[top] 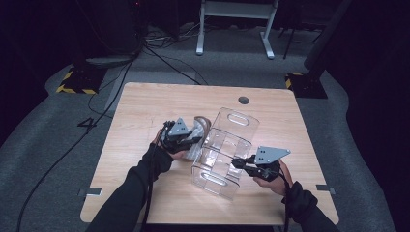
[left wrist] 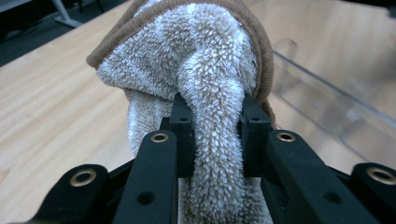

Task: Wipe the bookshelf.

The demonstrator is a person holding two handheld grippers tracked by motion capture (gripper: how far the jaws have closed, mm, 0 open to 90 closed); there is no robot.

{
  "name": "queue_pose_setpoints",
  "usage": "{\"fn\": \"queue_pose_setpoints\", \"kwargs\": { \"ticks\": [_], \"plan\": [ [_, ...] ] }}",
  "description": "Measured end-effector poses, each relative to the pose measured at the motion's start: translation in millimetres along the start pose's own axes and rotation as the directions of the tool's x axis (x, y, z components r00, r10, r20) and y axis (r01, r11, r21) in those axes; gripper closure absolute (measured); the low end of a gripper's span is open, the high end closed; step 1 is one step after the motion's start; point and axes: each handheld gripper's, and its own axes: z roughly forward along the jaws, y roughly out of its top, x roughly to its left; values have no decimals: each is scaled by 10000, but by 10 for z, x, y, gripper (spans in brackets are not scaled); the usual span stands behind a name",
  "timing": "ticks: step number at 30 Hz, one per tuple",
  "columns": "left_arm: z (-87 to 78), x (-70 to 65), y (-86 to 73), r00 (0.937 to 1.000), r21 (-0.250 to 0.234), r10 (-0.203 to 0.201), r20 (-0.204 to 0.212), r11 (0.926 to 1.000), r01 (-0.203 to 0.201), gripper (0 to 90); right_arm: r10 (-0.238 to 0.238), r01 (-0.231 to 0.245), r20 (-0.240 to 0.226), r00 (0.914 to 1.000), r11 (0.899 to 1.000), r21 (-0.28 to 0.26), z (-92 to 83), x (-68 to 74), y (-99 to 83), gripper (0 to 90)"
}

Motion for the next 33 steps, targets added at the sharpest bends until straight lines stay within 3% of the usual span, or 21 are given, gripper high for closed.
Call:
{"fn": "queue_pose_setpoints", "kwargs": {
  "ticks": [3, 8, 17, 23, 33],
  "plan": [
    [-165, -105, -112, 9991, 140, 386, 184, 9991, -389, 734, 100, -100, 24, 9999, 9999, -38, 5, -4, -3, 855],
    [-393, -262, -255, 9966, 144, 645, 517, 9978, -654, 734, 151, -150, 113, 9998, 9999, -45, 13, -1, 0, 855],
    [-620, -448, -476, 9876, 416, 1023, 1190, 9933, -1079, 734, 187, -186, 157, 9997, 9998, -24, 13, -12, -1, 854],
    [-543, -430, -438, 9903, 412, 999, 970, 9937, -1043, 733, 133, -132, 102, 9999, 9999, -33, 11, -14, -4, 856],
    [-200, -142, -184, 9921, 200, 1050, 685, 9941, -1066, 733, -70, 70, 43, 10000, 10000, 16, 8, -2, 3, 852]
  ]
}}
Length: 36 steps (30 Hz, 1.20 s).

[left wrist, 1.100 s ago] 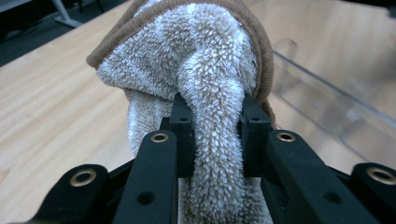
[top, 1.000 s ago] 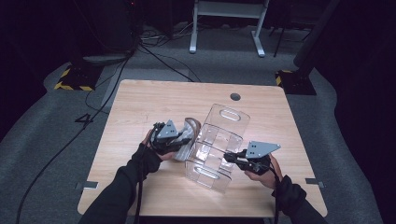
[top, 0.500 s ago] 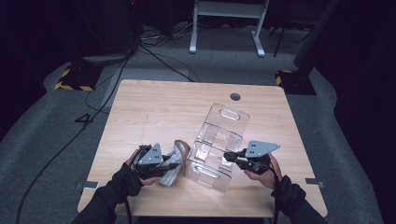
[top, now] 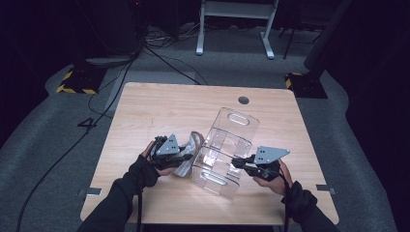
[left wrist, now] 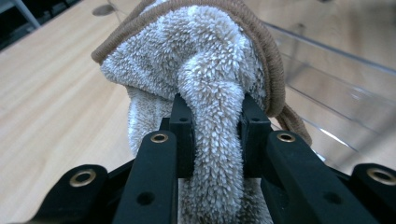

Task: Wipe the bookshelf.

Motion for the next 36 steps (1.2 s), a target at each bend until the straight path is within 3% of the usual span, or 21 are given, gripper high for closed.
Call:
{"fn": "queue_pose_setpoints", "kwargs": {
  "ticks": [12, 20, 31, 36],
  "plan": [
    [289, 345, 316, 9972, -477, -513, -551, 9977, 487, 733, -207, 208, -56, 9998, 9998, 43, -3, 20, 9, 847],
    [493, 525, 471, 9922, -378, -848, -909, 9959, 816, 733, -234, 235, -151, 9996, 9997, 9, -2, 29, 7, 846],
    [669, 659, 613, 9865, -325, -1074, -1238, 9940, 1041, 733, -266, 266, -110, 9996, 9996, -21, 0, 34, 3, 845],
    [747, 696, 584, 9831, -313, -1476, -1085, 9889, 1450, 733, -308, 308, -27, 9995, 9995, 9, 4, 41, 8, 843]
  ]
}}
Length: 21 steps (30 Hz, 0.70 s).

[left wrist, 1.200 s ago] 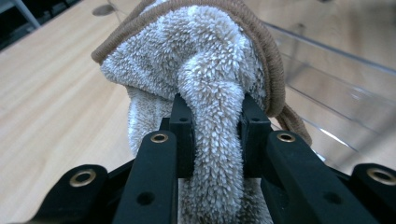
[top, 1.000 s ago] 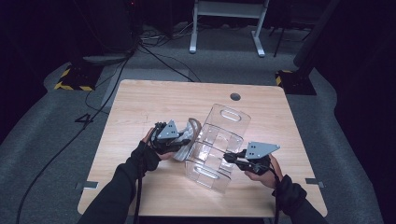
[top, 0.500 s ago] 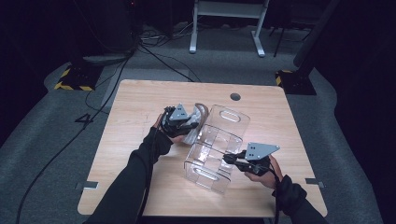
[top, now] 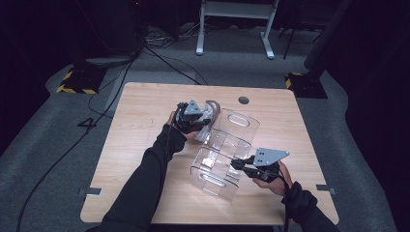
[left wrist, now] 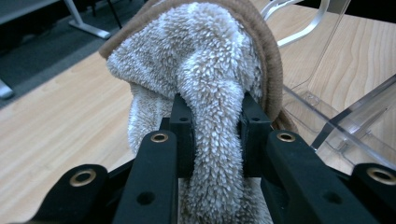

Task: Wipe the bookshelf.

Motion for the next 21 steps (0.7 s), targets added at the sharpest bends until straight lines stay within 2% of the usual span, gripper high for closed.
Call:
{"fn": "queue_pose_setpoints", "kwargs": {
  "ticks": [7, 12, 18, 21],
  "plan": [
    [-49, -60, -201, 9989, 393, -75, 463, 9992, 57, 733, 67, -67, 48, 10000, 10000, 34, 2, 3, 4, 846],
    [-322, -202, -358, 9961, 532, 246, 842, 9982, -291, 734, 228, -228, 88, 9997, 9997, 60, 7, -4, 7, 849],
    [-631, -396, -490, 9935, 637, 599, 971, 9958, -662, 734, 386, -387, 146, 9991, 9992, 40, 13, -18, 5, 853],
    [-747, -477, -561, 9924, 656, 631, 1060, 9954, -703, 734, 452, -453, 182, 9988, 9990, 50, 15, -19, 7, 853]
  ]
}}
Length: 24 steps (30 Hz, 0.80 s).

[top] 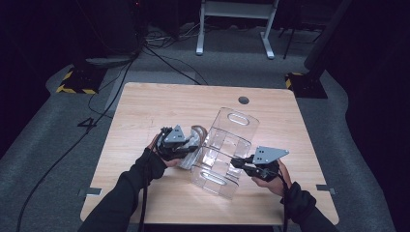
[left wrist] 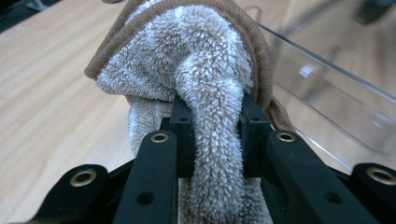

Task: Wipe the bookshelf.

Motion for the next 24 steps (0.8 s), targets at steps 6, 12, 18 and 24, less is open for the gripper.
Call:
{"fn": "queue_pose_setpoints", "kwargs": {
  "ticks": [6, 12, 18, 24],
  "plan": [
    [-263, -224, -194, 9992, 190, 318, 228, 9993, -322, 733, 66, -66, 116, 9999, 10000, 17, 3, -2, 2, 853],
    [-432, -473, -394, 9994, 461, 174, 305, 9988, -188, 733, 150, -151, 283, 9995, 9999, 46, 6, -4, 4, 852],
    [-525, -787, -395, 9934, 559, 776, 850, 9950, -825, 731, 309, -313, 550, 9980, 9995, 63, 17, -11, 8, 849],
    [-369, -1139, -60, 9773, -121, 1905, 928, 9817, -1902, 730, 298, -312, 1039, 9941, 9994, 121, 52, -3, 27, 848]
  ]
}}
